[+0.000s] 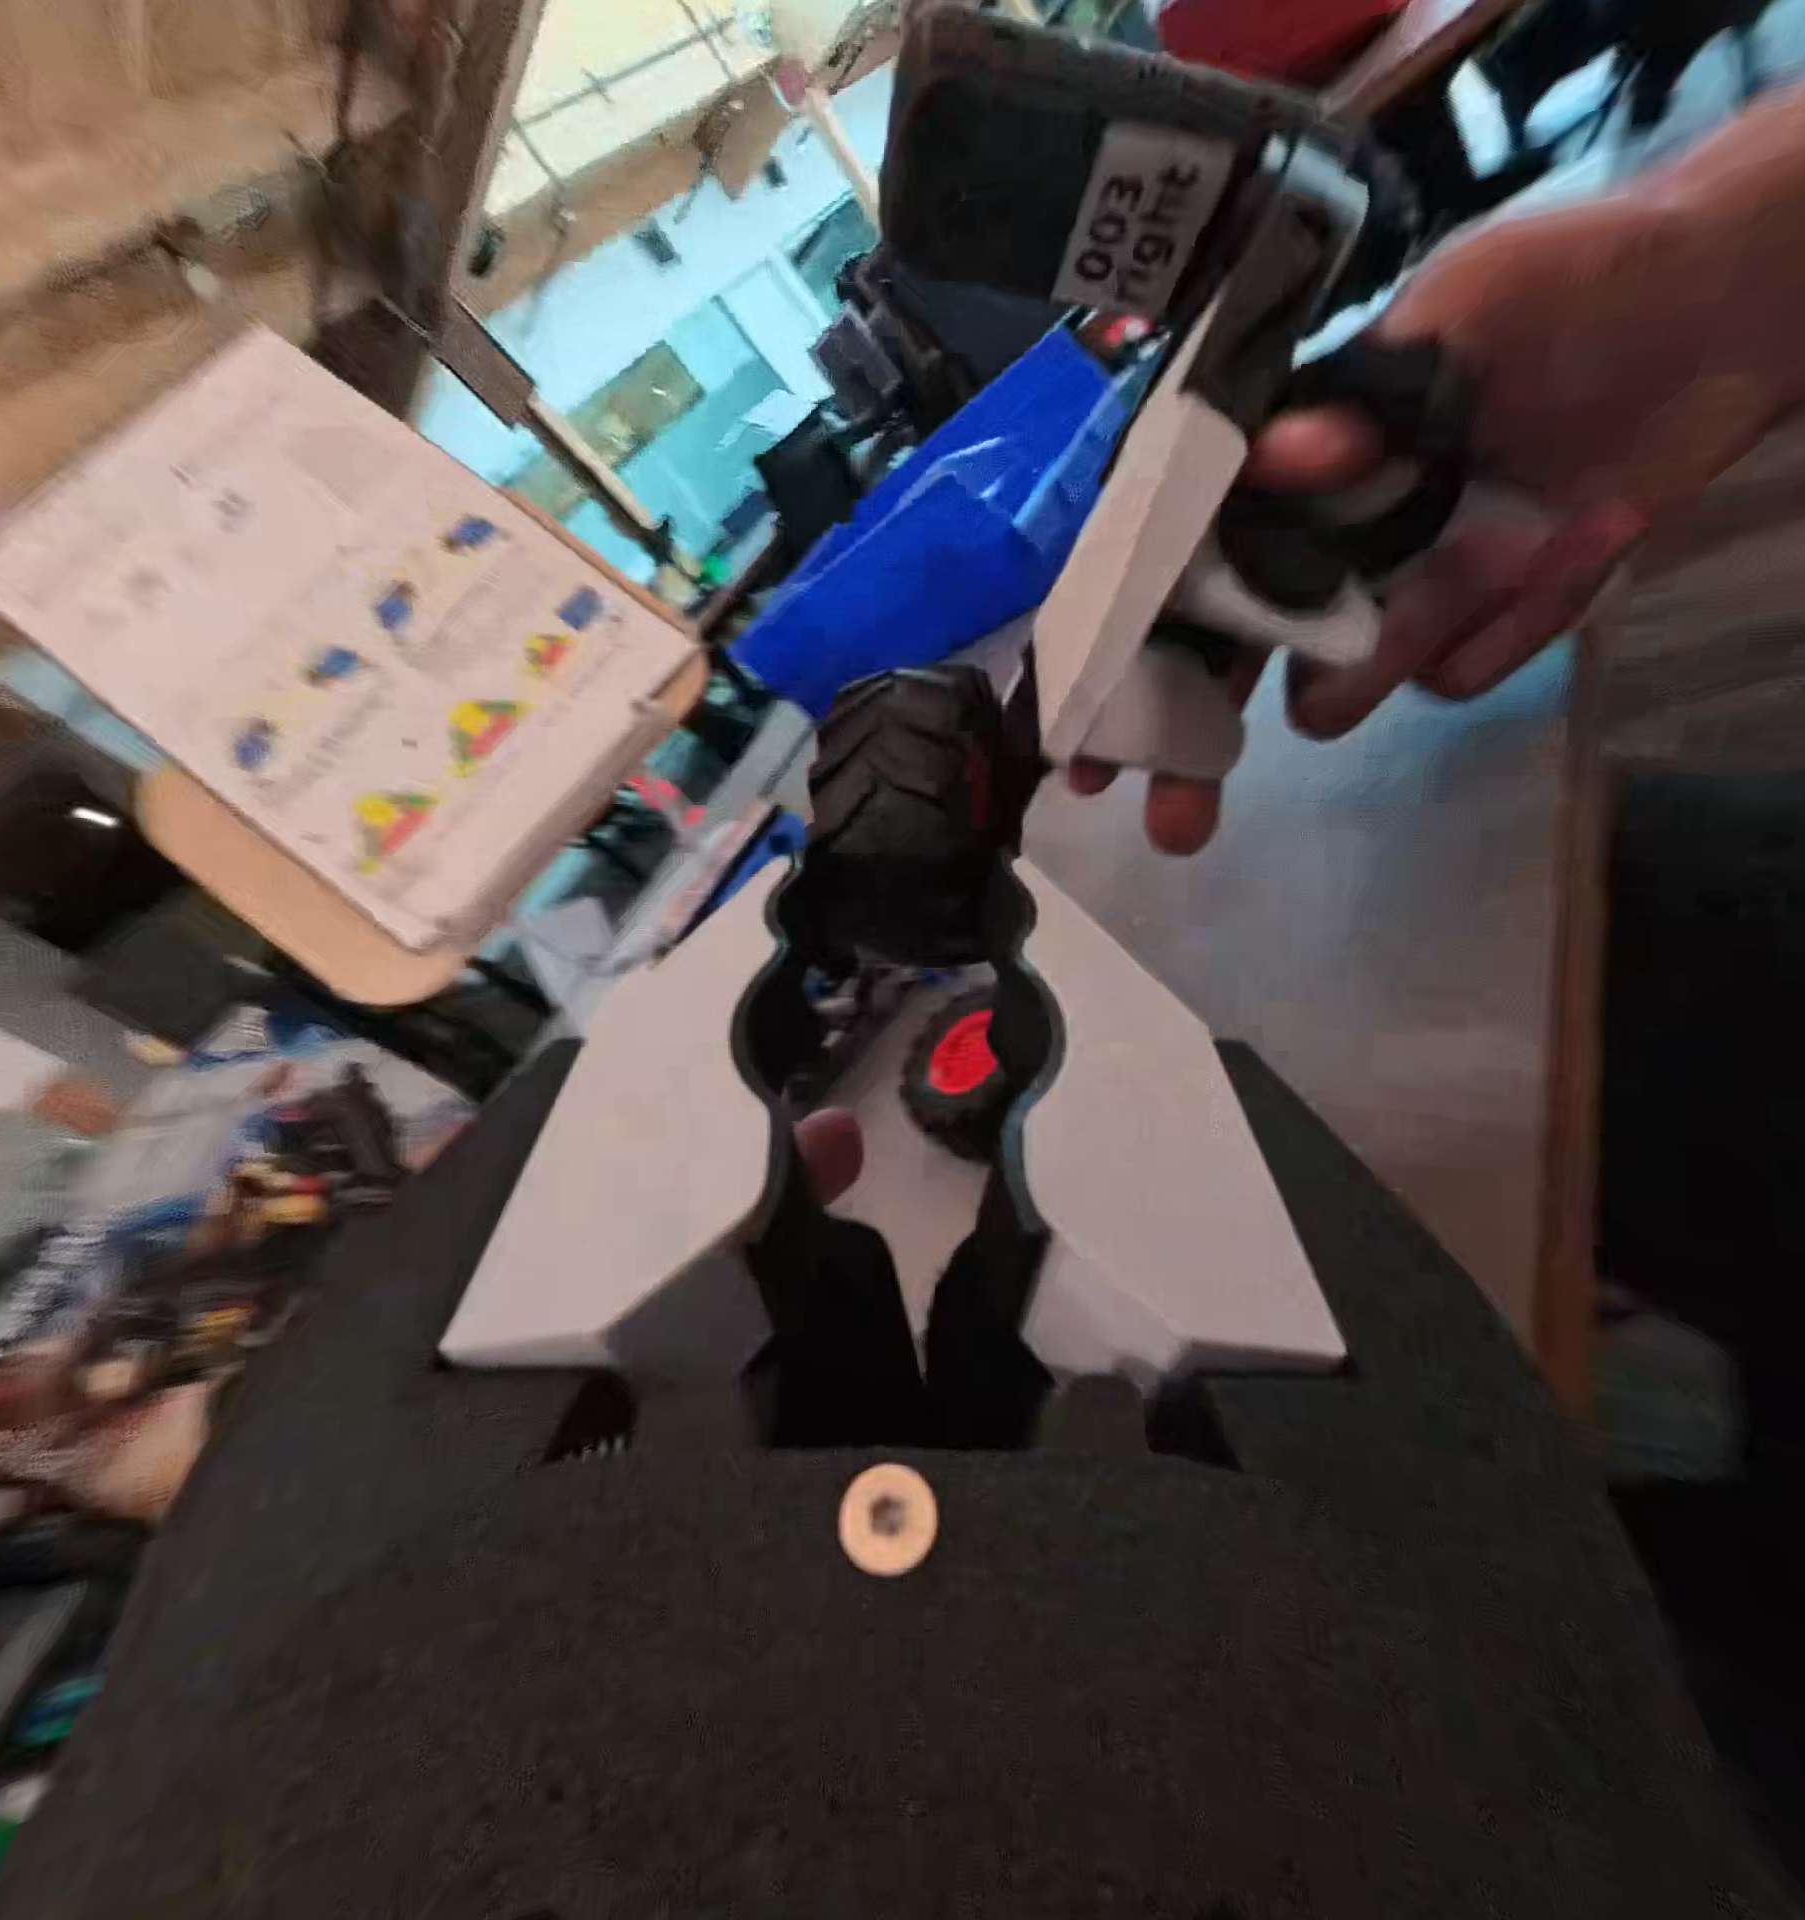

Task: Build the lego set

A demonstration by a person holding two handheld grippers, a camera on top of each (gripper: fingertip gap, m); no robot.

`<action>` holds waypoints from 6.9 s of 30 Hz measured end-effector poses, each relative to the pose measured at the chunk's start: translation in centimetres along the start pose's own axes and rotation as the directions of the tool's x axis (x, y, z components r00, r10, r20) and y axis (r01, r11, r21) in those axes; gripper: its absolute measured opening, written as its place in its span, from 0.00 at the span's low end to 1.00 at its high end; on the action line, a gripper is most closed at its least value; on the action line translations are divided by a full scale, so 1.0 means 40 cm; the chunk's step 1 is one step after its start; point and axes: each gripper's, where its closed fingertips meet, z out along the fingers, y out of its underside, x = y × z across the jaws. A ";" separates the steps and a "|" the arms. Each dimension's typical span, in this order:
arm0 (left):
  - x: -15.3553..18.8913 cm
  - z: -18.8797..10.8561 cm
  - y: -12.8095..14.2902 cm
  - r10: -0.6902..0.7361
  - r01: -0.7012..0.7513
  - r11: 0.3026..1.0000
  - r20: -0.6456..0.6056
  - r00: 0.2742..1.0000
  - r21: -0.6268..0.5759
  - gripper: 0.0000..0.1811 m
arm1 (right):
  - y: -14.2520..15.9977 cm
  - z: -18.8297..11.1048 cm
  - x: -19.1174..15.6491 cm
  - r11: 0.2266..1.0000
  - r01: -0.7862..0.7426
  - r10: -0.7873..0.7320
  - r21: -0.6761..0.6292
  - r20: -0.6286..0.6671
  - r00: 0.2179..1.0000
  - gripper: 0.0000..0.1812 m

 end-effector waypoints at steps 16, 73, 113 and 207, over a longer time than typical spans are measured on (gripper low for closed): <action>-0.019 0.004 0.067 0.402 -0.376 0.911 0.170 0.900 -0.167 0.22 | -0.067 -0.034 0.040 0.966 -0.200 0.193 0.166 0.056 0.980 0.16; -0.033 0.034 0.035 -0.920 0.909 0.388 -0.123 0.372 -0.155 0.10 | -0.021 -0.016 0.042 0.922 0.383 -0.386 -0.059 -0.210 0.898 0.14; 0.181 0.003 0.138 -0.920 0.598 0.318 -0.088 0.381 -0.736 0.08 | 0.200 0.040 0.029 -0.441 0.654 -0.883 -0.615 0.428 -0.193 0.02; 0.168 -0.108 -0.109 -0.638 0.691 0.694 -0.616 0.462 -0.202 0.32 | 0.088 0.023 -0.119 0.982 0.119 -0.093 -0.149 0.169 0.981 0.15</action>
